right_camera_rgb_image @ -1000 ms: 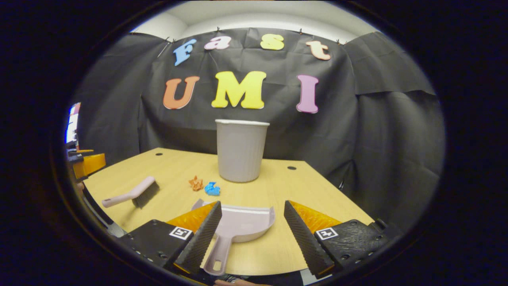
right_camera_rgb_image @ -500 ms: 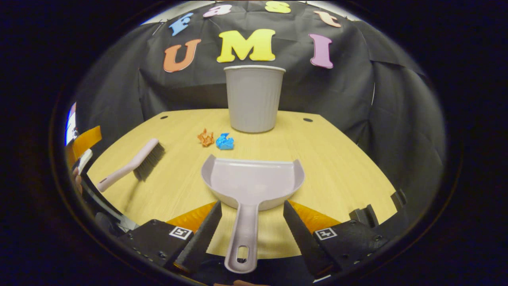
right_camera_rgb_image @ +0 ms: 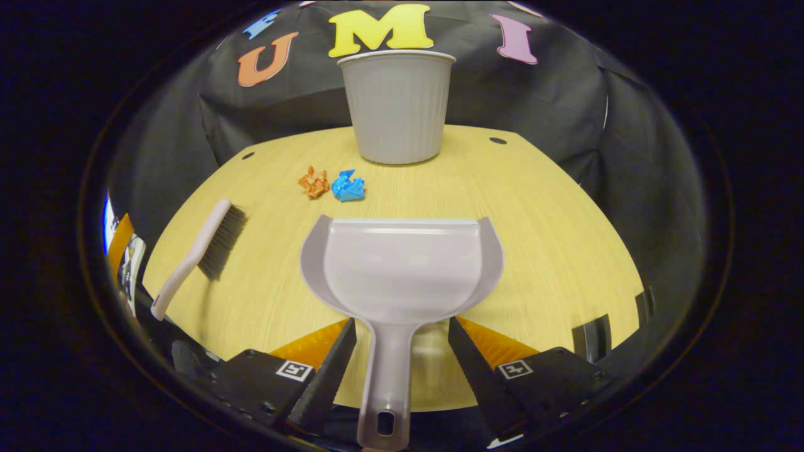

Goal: Pick up the small broom and dustpan from the desktop, sweep the trash into the dustpan with the broom, and then empty the trash into the garbage bin.

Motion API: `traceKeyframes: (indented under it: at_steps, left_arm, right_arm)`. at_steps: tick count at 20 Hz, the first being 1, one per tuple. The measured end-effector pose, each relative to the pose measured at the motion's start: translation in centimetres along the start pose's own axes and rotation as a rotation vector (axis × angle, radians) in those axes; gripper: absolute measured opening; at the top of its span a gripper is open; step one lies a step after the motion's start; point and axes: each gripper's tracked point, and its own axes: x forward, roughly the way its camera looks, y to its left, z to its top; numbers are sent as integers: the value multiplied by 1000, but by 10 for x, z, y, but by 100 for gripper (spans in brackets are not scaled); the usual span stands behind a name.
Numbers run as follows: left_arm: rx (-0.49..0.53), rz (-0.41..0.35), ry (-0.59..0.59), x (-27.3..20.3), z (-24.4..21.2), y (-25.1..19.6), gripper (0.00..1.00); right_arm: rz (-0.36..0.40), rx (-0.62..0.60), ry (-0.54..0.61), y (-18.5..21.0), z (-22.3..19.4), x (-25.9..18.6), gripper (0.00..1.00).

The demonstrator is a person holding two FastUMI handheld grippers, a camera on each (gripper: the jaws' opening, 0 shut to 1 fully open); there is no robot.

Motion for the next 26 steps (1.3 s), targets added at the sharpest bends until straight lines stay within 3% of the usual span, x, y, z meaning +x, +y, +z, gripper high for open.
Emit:
traceKeyframes:
  at_steps: [5,7,9,16,21,26]
  left_arm:
    - [10,11,30,17,-11,13,99]
    - [21,17,65,25,-19,19,99]
    - [20,14,108,33,-25,20,99]
    - [47,6,281,52,-42,20,99]
    - [32,-30,547,40,-56,13,99]
    - [-31,-90,930,15,-92,-19,96]
  right_arm:
    - [14,25,94,1,-7,21,86]
    - [32,43,97,-1,-7,28,67]
    - [38,45,101,-4,-2,26,36]
    - [49,-28,60,-17,-2,27,35]
    - [74,-61,-4,-27,2,15,36]
    - [87,-40,-32,-43,2,4,36]
